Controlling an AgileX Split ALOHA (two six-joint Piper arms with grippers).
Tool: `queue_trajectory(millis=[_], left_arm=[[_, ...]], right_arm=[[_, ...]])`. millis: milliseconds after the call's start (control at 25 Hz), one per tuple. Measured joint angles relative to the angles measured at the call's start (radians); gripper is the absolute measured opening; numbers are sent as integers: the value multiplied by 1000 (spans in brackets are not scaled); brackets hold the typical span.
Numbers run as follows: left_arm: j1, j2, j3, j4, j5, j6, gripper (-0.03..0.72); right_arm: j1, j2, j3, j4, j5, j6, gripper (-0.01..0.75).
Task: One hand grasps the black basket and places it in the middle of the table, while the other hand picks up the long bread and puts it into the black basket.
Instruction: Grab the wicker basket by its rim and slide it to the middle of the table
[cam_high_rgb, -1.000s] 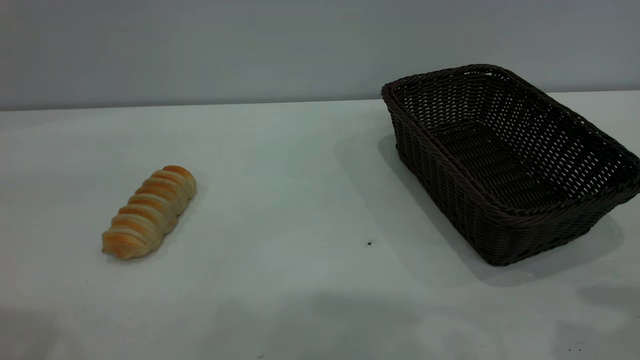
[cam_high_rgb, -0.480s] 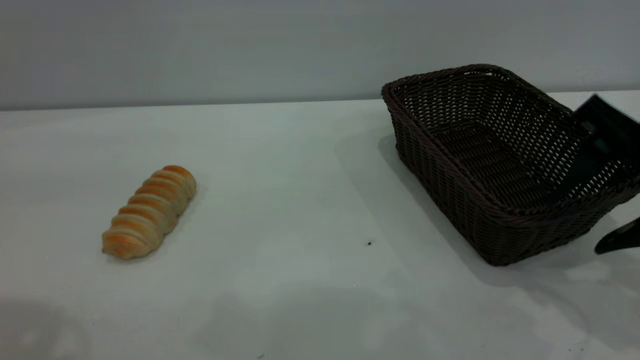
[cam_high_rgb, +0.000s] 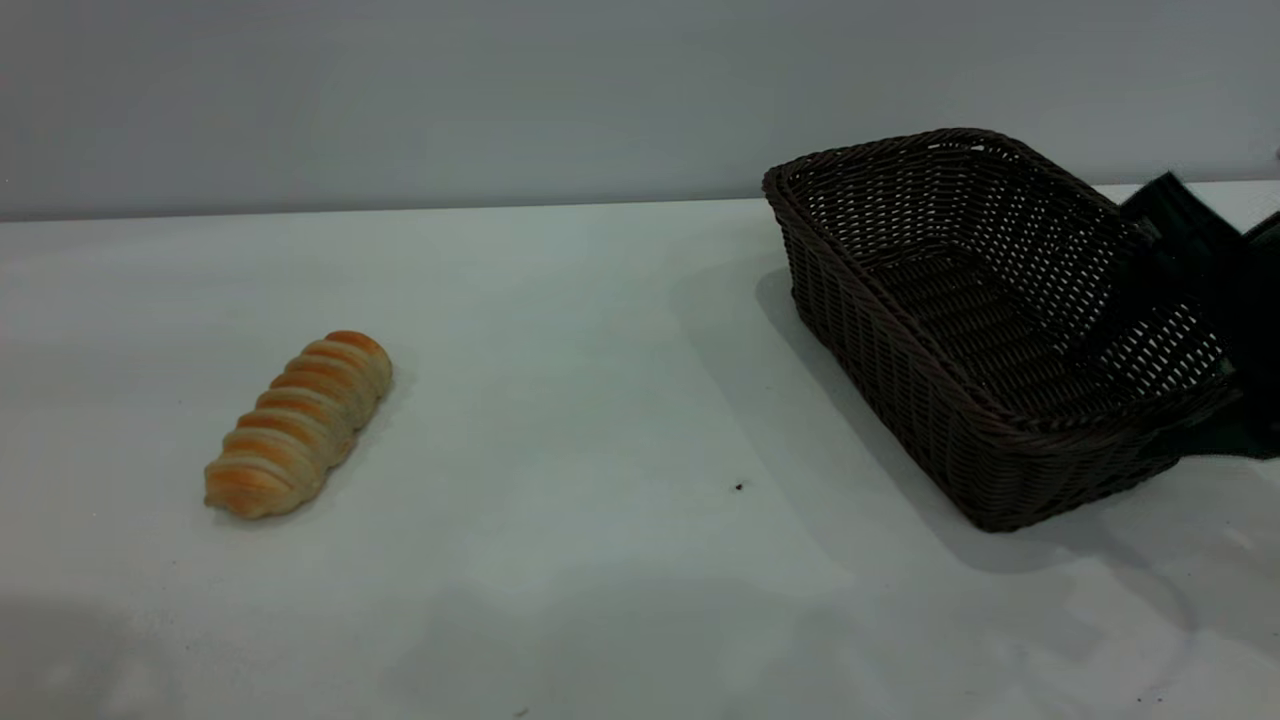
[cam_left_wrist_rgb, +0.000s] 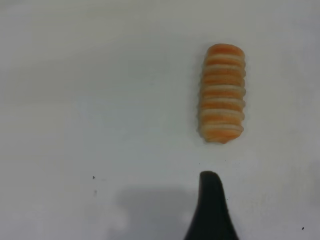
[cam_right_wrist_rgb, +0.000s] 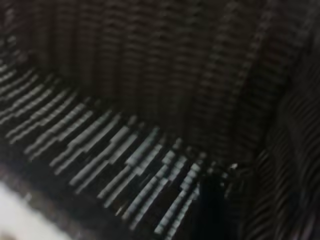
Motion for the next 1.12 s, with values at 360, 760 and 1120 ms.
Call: queue_trajectory(millis=[360, 760, 1120], left_arm=[[0, 0, 0, 0, -7, 0, 592], [0, 0, 0, -1, -11, 0, 592], [0, 0, 0, -2, -72, 1, 592]], right_arm=[[0, 130, -40, 114, -23, 19, 254], [-5, 139, -174, -122, 108, -71, 92], [127, 244, -646, -821, 552, 46, 92]])
